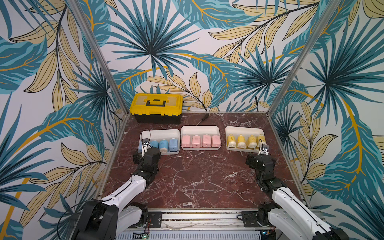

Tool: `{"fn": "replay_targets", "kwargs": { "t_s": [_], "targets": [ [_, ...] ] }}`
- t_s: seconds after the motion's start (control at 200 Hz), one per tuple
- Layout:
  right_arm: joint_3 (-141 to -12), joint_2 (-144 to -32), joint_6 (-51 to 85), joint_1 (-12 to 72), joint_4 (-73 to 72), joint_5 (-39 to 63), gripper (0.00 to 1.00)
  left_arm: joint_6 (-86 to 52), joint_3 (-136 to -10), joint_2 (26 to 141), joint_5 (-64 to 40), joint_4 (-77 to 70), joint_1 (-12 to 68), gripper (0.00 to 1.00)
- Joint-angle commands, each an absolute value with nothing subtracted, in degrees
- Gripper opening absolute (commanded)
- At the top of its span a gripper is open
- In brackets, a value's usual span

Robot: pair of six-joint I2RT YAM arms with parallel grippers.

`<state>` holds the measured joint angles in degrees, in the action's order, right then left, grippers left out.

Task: Place the pencil sharpeners by color into the storage box
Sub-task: Reset both arms

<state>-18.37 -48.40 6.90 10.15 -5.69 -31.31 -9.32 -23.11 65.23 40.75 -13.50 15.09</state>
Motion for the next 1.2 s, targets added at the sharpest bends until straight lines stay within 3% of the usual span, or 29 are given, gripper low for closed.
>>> {"fn": "replay_targets", "kwargs": {
  "t_s": [0.0, 0.546, 1.191],
  "targets": [
    [-16.76, -49.41, 5.45, 8.66, -11.08, -32.11, 0.99, -6.04, -21.77, 68.20, 38.04, -24.82, 13.19, 0.99],
    [-16.16, -54.32, 5.11, -1.78, -19.28, -18.79, 0.99, -1.35, -21.64, 75.47, 21.27, -38.56, 4.54, 0.99],
    [-15.40, -54.01, 4.47, -2.81, -21.01, -15.26, 0.99, -1.93, -22.26, 84.69, 14.00, -46.81, 2.34, 0.99]
  ]
}}
